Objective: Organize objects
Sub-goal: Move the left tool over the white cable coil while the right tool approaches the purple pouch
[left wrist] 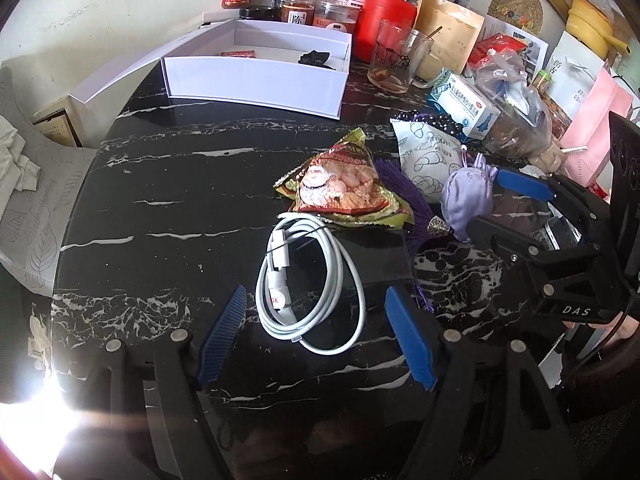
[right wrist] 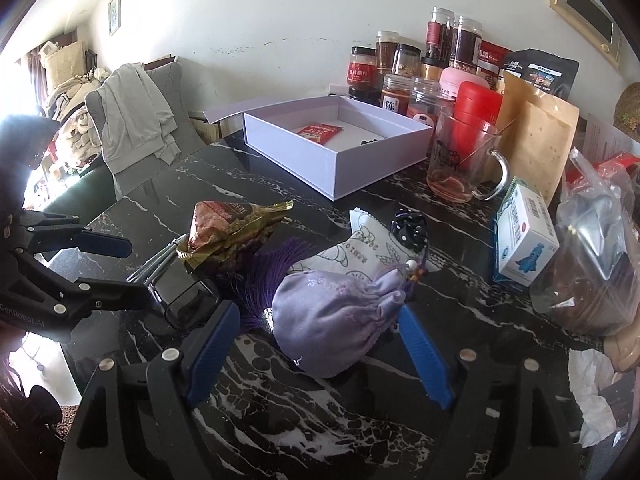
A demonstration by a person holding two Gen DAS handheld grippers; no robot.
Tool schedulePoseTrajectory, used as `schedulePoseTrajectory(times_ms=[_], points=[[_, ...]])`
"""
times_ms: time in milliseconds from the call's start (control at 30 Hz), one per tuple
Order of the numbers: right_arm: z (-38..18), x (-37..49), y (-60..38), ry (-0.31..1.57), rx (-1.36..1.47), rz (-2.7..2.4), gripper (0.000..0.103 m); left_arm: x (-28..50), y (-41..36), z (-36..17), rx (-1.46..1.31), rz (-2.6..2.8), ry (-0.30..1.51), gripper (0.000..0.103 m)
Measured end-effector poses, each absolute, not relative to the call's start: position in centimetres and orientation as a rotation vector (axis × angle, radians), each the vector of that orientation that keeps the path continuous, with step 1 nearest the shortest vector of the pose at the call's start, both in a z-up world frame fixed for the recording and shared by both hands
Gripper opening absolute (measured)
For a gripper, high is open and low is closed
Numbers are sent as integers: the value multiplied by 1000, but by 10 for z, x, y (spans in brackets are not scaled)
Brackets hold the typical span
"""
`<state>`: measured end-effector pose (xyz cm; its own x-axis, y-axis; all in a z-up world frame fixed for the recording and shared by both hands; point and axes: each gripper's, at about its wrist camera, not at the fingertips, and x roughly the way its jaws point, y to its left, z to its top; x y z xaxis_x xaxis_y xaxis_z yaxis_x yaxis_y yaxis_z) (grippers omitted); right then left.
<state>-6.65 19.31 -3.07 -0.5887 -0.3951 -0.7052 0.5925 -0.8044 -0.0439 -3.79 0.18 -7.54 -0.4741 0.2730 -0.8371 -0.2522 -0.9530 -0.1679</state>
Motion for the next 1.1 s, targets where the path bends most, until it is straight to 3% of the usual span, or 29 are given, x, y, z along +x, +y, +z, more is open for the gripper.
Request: schedulePoseTrajectory(times_ms=[233, 567, 600, 667, 867, 1100], points=[[-39, -75, 194, 369, 997, -2364, 82, -46, 4, -89, -1430, 2422, -26, 81], [-50, -82, 197, 296, 1062, -2310, 81, -59, 8, -102, -1431, 2422, 31, 79], [-51, -82, 198, 280, 1068, -2297, 79, -59, 8, -102, -1419, 2419, 33, 75], [-53, -82, 199, 267, 1091, -2277, 63, -58, 9, -101, -1396, 2416, 38, 64], [-52, -78, 207, 238, 1094, -2274, 53, -53, 7, -98, -1363, 2413, 15, 48], [-46, -69, 217, 218, 1079, -2285, 51, -43, -1, -89, -1330, 2437, -8, 34]])
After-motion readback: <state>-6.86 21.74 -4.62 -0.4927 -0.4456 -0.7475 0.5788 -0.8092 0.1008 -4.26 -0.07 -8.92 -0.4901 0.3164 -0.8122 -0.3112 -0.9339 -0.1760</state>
